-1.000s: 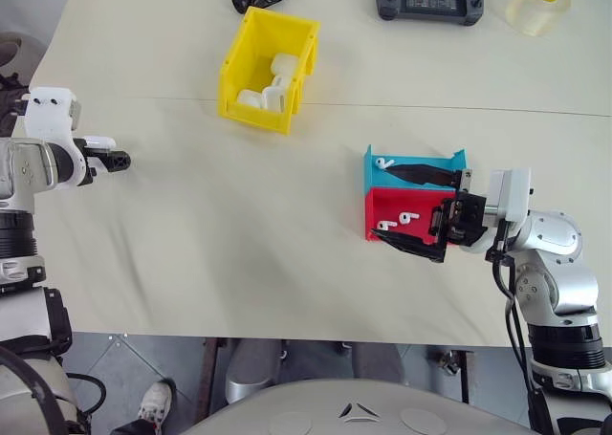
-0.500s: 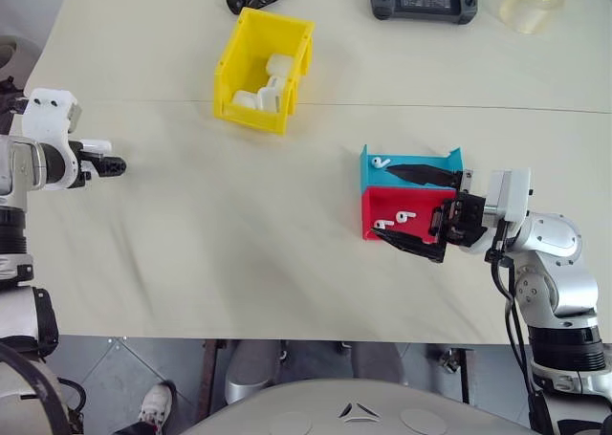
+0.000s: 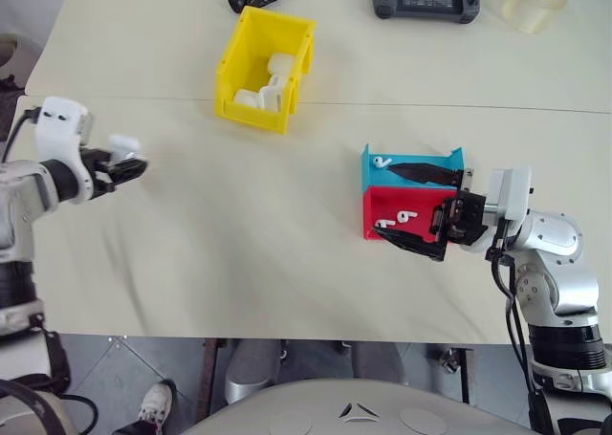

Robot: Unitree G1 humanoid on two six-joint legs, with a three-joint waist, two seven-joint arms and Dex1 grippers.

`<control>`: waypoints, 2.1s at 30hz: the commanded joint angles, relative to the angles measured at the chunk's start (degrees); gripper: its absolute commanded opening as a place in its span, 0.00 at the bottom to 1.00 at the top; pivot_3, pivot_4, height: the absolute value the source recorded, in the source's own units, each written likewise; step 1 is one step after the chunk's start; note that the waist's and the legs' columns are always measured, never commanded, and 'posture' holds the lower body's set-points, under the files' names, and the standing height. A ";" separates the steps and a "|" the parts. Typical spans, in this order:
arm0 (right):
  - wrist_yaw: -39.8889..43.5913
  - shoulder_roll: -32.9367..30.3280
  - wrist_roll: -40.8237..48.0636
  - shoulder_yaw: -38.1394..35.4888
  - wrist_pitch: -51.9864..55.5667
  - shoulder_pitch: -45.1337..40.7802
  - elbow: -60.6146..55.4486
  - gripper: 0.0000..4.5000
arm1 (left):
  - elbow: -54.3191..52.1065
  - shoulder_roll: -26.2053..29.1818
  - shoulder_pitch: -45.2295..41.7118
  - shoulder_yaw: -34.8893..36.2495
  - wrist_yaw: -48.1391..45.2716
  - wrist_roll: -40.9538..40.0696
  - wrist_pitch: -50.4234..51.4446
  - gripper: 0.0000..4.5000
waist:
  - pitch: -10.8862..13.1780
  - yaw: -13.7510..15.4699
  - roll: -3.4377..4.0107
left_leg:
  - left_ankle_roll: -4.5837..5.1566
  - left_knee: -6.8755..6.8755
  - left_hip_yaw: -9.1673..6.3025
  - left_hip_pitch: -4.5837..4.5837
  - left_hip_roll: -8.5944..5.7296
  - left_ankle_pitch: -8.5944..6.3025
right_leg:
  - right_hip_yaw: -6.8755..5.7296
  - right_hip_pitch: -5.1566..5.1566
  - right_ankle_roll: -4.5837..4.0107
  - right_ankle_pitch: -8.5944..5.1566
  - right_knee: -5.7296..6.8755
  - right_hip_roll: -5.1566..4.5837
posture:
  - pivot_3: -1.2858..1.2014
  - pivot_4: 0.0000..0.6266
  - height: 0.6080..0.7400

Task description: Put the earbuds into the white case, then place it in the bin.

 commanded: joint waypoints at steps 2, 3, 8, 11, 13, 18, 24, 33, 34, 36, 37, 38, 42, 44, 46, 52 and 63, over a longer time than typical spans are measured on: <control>0.35 -1.84 0.52 -2.85 -0.79 0.17 -0.12 1.00 | -8.75 -8.64 4.17 9.13 -6.90 -8.18 -20.60 0.62 | 0.00 0.03 0.02 | 0.00 -0.02 0.02 0.00 0.00 0.00 | -0.01 0.01 0.00 0.00 -0.07 0.00 | 0.52 0.24 1.00; 0.28 -2.18 0.52 -3.22 -0.78 0.38 -0.21 1.00 | -9.59 -11.06 4.85 9.88 -7.54 -9.66 -23.12 0.62 | 0.00 0.17 0.01 | 0.00 -0.02 0.04 0.00 0.00 0.00 | -0.01 0.01 0.00 0.00 -0.08 0.00 | 0.52 0.24 1.00; -0.01 -3.35 0.75 -4.81 -0.62 1.56 -0.76 1.00 | -10.80 -13.36 7.47 5.74 -13.65 -9.58 -30.67 0.62 | 0.00 0.31 0.00 | 0.00 0.00 0.11 0.05 0.06 0.00 | -0.08 0.06 0.00 0.00 -0.09 0.08 | 0.52 0.24 1.00; -1.01 -4.37 0.62 -7.17 -0.74 3.84 -1.94 1.00 | -11.52 -16.20 7.62 1.66 -16.58 -10.26 -34.43 0.62 | -0.01 0.65 0.01 | 0.02 0.00 0.17 0.06 0.04 0.00 | -0.11 0.06 0.01 0.01 -0.08 0.08 | 0.52 0.24 1.00; -1.51 -5.05 0.66 -8.76 -0.86 5.54 -2.65 1.00 | -11.35 -17.32 8.18 -0.99 -18.90 -9.22 -37.55 0.62 | -0.01 0.74 0.00 | 0.09 0.00 0.15 0.06 -0.03 -0.02 | -0.10 0.07 0.03 0.01 -0.08 0.06 | 0.52 0.24 1.00; -1.96 -7.27 1.15 -13.65 -0.62 10.36 -4.76 1.00 | -9.84 -20.44 9.06 -7.60 -23.40 -6.62 -46.37 0.62 | -0.01 0.59 0.02 | 0.12 -0.01 0.17 0.06 0.01 -0.03 | -0.12 0.10 0.05 0.02 -0.13 0.08 | 0.52 0.24 1.00; 1.16 -11.29 0.35 -23.11 -2.42 20.69 -4.84 1.00 | -12.12 -26.51 9.66 -16.03 -24.01 -6.51 -49.94 0.62 | -0.02 0.74 0.01 | 0.19 -0.01 0.19 0.15 0.00 -0.03 | -0.19 0.33 0.09 0.05 -0.27 0.10 | 0.52 0.24 1.00; 1.55 -10.86 0.95 -36.36 -1.54 34.84 -7.07 1.00 | -8.42 -35.39 3.29 -28.08 -30.08 -8.88 -51.83 0.62 | -0.13 0.80 0.22 | 0.24 -0.01 0.04 0.30 0.03 -0.04 | -0.11 0.77 0.24 0.13 -0.87 0.13 | 0.52 0.24 1.00; 1.39 -10.56 0.68 -37.13 -1.67 35.95 -7.62 1.00 | -7.76 -36.41 2.36 -28.67 -30.78 -9.65 -51.65 0.62 | -0.14 0.66 0.24 | 0.24 -0.02 0.04 0.29 0.06 -0.04 | -0.12 0.77 0.23 0.12 -0.90 0.15 | 0.52 0.24 1.00; 0.61 -10.33 -0.07 -38.01 -1.28 37.82 -9.15 1.00 | -6.33 -37.72 0.77 -29.20 -31.80 -10.31 -51.70 0.62 | -0.18 0.73 0.31 | 0.23 -0.02 0.06 0.32 0.10 -0.04 | -0.12 0.79 0.23 0.12 -0.90 0.16 | 0.52 0.24 1.00; -0.46 -10.45 -0.82 -38.22 -0.53 38.56 -10.32 1.00 | -5.36 -38.25 -0.07 -29.25 -32.23 -10.34 -51.92 0.62 | -0.18 0.73 0.31 | 0.24 -0.02 0.06 0.32 0.09 -0.04 | -0.12 0.79 0.23 0.12 -0.93 0.16 | 0.52 0.24 1.00; -1.54 -10.90 -1.43 -38.07 0.69 39.02 -11.71 1.00 | -4.78 -38.35 -0.49 -29.23 -32.65 -10.26 -51.97 0.62 | -0.18 0.76 0.32 | 0.24 -0.01 0.05 0.32 0.08 -0.04 | -0.12 0.79 0.23 0.12 -0.95 0.17 | 0.52 0.24 1.00; -9.54 -15.70 -1.23 -34.57 13.28 36.86 -20.11 1.00 | -3.31 -37.42 -0.62 -28.83 -34.27 -9.82 -52.22 0.62 | -0.21 0.53 0.37 | 0.24 -0.01 0.06 0.33 0.08 -0.03 | -0.09 0.79 0.23 0.12 -0.97 0.16 | 0.52 0.24 1.00; -12.35 -19.23 -0.89 -31.58 19.94 34.39 -23.00 1.00 | -2.66 -36.51 -0.61 -28.53 -34.04 -9.11 -51.77 0.62 | -0.21 0.62 0.37 | 0.23 0.00 0.05 0.35 0.10 -0.03 | -0.07 0.79 0.23 0.12 -0.97 0.14 | 0.52 0.24 1.00; -15.11 -24.09 -1.21 -26.44 26.87 29.47 -24.67 1.00 | -2.16 -35.05 -0.61 -28.15 -32.93 -7.43 -51.58 0.62 | -0.21 0.73 0.37 | 0.22 0.04 -0.01 0.31 0.11 -0.02 | -0.10 0.77 0.22 0.12 -0.98 0.13 | 0.52 0.24 1.00; -19.24 -34.09 -0.73 -8.17 43.10 9.38 -24.99 1.00 | -1.77 -33.42 -0.12 -27.57 -29.47 -4.60 -52.60 0.62 | -0.19 0.86 0.38 | 0.24 0.05 -0.23 0.17 0.03 -0.01 | -0.27 0.74 0.19 0.11 -1.07 0.03 | 0.52 0.24 1.00; -15.04 -35.95 -11.68 14.80 45.61 -12.08 -20.67 1.00 | -2.48 -32.27 0.28 -27.80 -26.71 -2.58 -52.12 0.62 | -0.18 0.74 0.38 | 0.25 0.02 -0.34 0.03 -0.03 -0.02 | -0.44 0.74 0.21 0.11 -1.24 0.04 | 0.52 0.24 1.00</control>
